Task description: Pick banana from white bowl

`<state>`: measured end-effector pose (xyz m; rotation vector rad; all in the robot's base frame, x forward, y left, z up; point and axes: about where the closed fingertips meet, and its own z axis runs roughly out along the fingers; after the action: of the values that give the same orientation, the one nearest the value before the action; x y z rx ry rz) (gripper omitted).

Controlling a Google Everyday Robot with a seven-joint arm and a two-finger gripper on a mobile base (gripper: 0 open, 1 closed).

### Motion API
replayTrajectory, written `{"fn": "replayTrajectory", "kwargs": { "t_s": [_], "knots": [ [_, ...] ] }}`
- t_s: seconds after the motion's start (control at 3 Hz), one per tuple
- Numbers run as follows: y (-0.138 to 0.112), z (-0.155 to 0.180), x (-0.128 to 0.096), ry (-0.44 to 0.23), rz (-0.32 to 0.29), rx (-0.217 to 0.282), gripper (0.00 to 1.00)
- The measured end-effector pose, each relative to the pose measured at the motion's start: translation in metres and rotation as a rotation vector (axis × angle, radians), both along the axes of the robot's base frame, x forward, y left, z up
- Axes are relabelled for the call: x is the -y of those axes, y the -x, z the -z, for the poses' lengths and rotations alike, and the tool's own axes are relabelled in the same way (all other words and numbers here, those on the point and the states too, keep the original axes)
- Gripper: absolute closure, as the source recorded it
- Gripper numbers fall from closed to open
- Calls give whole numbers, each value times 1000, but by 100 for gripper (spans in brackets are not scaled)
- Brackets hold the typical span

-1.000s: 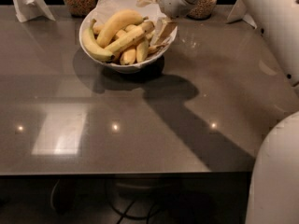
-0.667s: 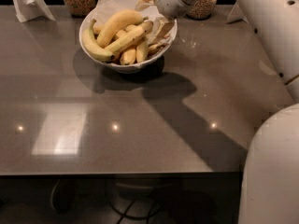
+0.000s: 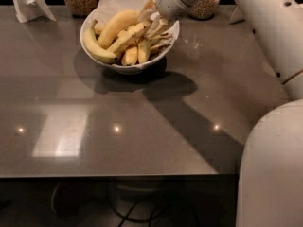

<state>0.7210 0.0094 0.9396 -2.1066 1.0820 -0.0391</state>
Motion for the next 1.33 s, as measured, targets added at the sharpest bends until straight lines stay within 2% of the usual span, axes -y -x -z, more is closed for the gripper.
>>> {"fn": "replayTrajectory", "kwargs": {
  "t_s": [0.33, 0.67, 1.33],
  "knots": [
    [2, 0, -1, 13, -16, 0, 96],
    [5, -3, -3, 23, -28, 2, 100],
    [12, -28, -2, 20, -17, 33, 100]
  ]
}}
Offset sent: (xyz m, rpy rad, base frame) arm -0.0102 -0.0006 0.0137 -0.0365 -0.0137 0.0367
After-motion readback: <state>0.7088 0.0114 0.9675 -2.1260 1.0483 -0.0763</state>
